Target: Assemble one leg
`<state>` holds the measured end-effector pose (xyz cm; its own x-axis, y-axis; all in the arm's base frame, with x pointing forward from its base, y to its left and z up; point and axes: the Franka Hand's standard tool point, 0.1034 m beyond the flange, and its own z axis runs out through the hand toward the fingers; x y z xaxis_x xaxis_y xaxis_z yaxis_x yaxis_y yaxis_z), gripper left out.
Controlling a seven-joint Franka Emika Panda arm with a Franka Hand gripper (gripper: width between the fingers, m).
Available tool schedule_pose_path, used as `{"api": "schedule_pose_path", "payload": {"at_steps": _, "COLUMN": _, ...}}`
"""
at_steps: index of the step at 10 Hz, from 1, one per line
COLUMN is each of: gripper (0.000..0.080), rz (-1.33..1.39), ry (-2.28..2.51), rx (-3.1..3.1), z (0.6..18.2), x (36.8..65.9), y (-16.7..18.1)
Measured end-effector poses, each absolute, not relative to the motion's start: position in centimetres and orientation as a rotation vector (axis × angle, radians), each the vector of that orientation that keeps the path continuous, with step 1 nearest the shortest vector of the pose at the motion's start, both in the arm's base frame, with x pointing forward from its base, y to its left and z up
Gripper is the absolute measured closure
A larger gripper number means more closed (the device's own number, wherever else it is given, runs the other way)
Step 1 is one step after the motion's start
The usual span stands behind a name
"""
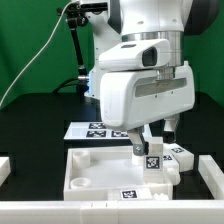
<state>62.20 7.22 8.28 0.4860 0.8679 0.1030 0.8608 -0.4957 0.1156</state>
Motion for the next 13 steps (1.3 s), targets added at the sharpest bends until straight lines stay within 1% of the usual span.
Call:
{"api": "schedule_pose_path", "payload": {"at_steps": 3, "gripper": 0.0151, "rz": 0.201, "ry": 1.884, "rx": 2.405, "z": 8.22, "x": 62.31, "y": 5.97}}
{"api": "schedule_pose_path", "payload": {"at_steps": 5, "gripper": 0.0151, "rz": 0.193, "ry": 1.945, "rx": 2.346, "z": 8.21, "x": 62.32, "y": 5.86}}
{"api": "schedule_pose_path", "payload": {"at_steps": 6, "gripper": 0.0272, "rz": 0.193, "ry": 1.939, "rx": 2.35, "z": 8.21, "x": 62.32, "y": 5.82}}
{"api": "schedule_pose_path", "payload": {"at_steps": 7, "gripper": 0.0412, "rz": 0.193, "ry": 1.939, "rx": 2.351, "z": 8.21, "x": 62.32, "y": 5.8}}
{"api": "schedule_pose_path", "payload": {"at_steps": 8, "gripper": 0.0508, "rz": 0.194, "ry": 1.938, "rx": 2.35, "z": 8.29, "x": 62.36, "y": 5.8}}
{"api": "schedule_pose_path", "payload": {"at_steps": 11, "gripper": 0.0508, "rz": 0.198, "ry": 1.896, "rx": 2.386, "z": 8.33, "x": 62.39, "y": 5.75}}
{"api": "schedule_pose_path", "payload": {"at_steps": 13, "gripper": 0.0508, "rz": 0.206, "ry": 1.729, "rx": 2.524, "z": 8.28, "x": 62.3, "y": 5.85}}
